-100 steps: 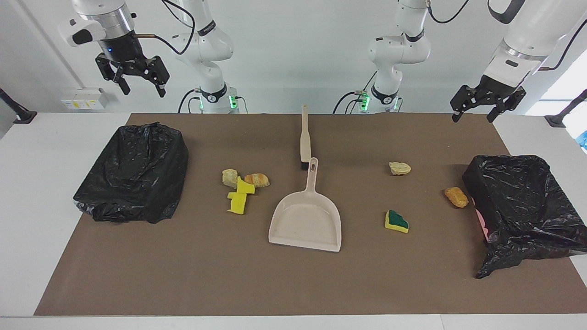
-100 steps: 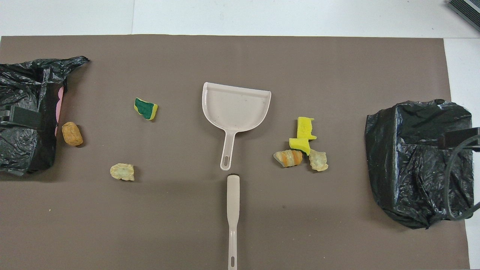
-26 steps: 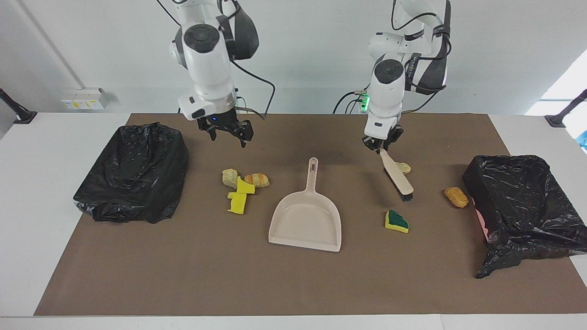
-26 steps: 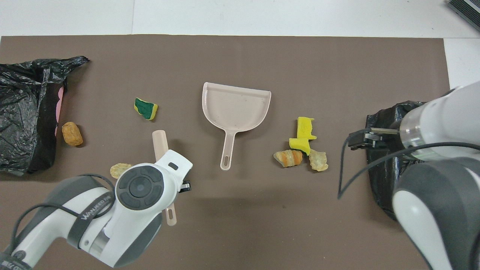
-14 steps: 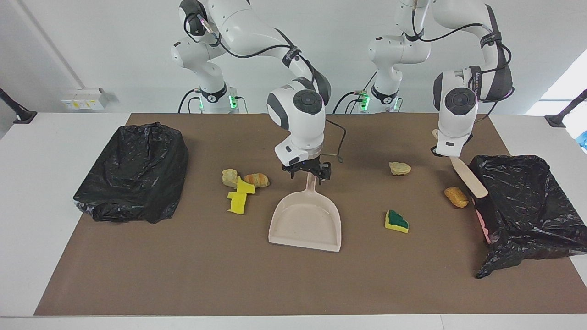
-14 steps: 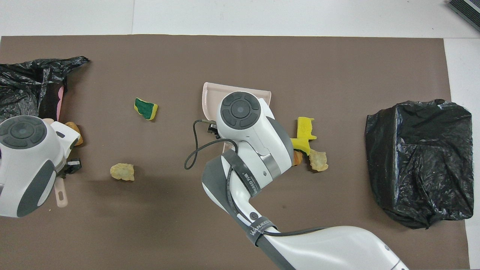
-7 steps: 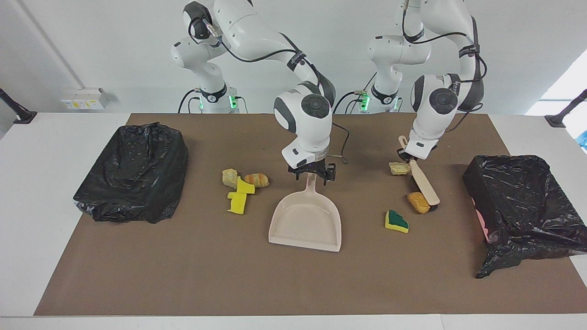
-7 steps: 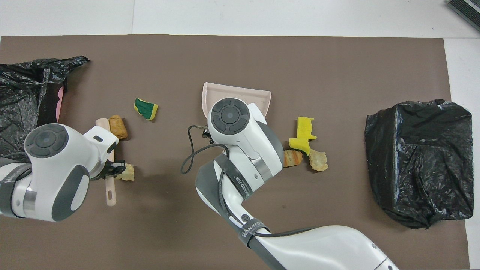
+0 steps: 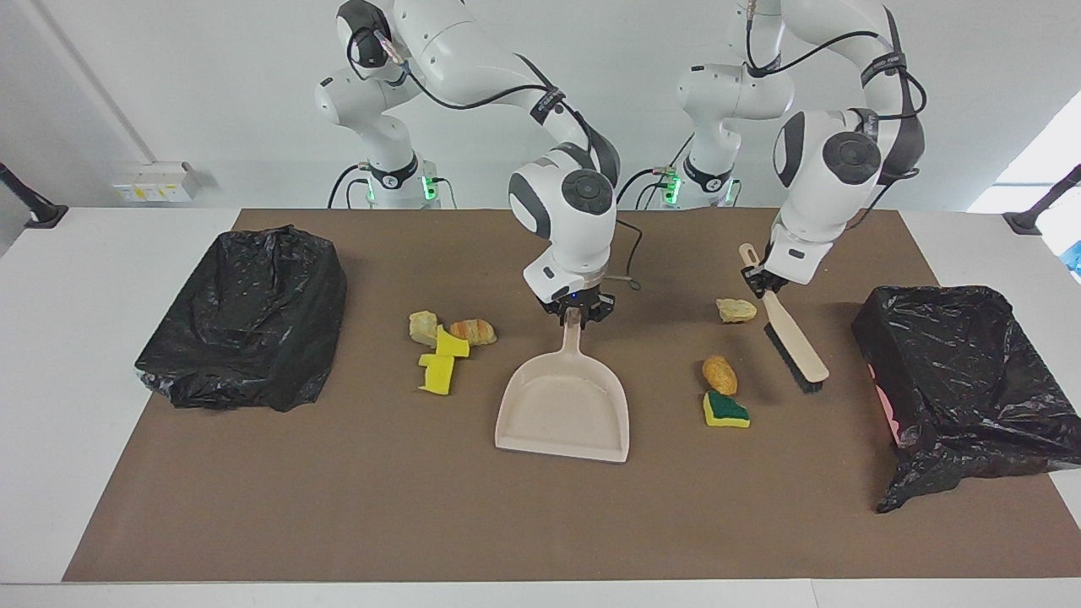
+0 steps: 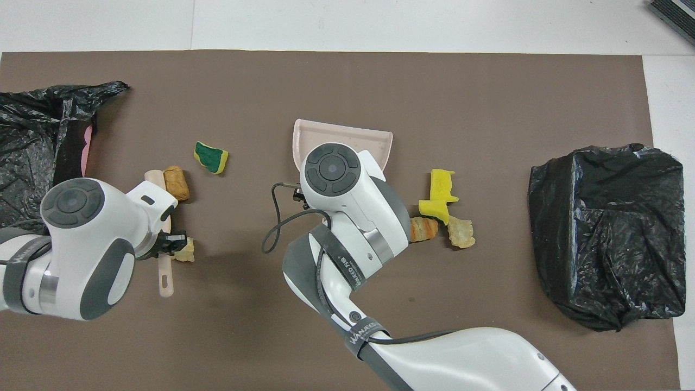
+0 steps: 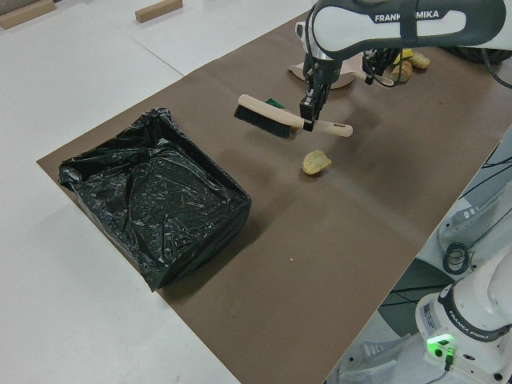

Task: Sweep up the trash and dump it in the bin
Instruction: 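Grasp the dustpan with the right gripper and set it near the trash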

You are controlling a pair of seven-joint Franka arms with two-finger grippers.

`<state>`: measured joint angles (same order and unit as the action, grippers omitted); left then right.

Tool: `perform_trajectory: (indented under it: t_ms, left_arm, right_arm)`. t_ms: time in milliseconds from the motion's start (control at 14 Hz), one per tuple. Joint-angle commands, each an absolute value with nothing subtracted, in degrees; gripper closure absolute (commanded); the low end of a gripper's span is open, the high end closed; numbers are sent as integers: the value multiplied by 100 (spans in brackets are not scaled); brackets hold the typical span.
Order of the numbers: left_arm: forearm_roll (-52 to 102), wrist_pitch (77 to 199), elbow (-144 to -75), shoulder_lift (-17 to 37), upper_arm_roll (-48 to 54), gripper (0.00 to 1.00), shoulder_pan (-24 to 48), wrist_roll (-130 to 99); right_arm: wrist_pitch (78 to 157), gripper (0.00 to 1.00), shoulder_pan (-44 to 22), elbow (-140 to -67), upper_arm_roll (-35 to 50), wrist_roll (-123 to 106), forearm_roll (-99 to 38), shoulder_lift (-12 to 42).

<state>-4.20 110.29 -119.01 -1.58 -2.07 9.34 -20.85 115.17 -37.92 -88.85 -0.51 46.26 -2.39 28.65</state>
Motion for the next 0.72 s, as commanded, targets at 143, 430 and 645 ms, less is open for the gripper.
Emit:
perform_trajectory:
  t_ms: [143,430,645]
  left_arm:
    - [-308,10960,-11909,-114,-193,100,554,-1538]
    - [-308,10925,-11927,-114,-193,100,563,-1556]
    - [-308,10916,-11935,-114,-193,100,554,-1556]
  right_arm:
    - [11409,100,-3631,-9105,0,2112,-290,2453]
    - [11066,100,-3139,-9420,0,-468,-246,1926]
    - [11145,100,-2875,-9457,0,-2602,-220,1933]
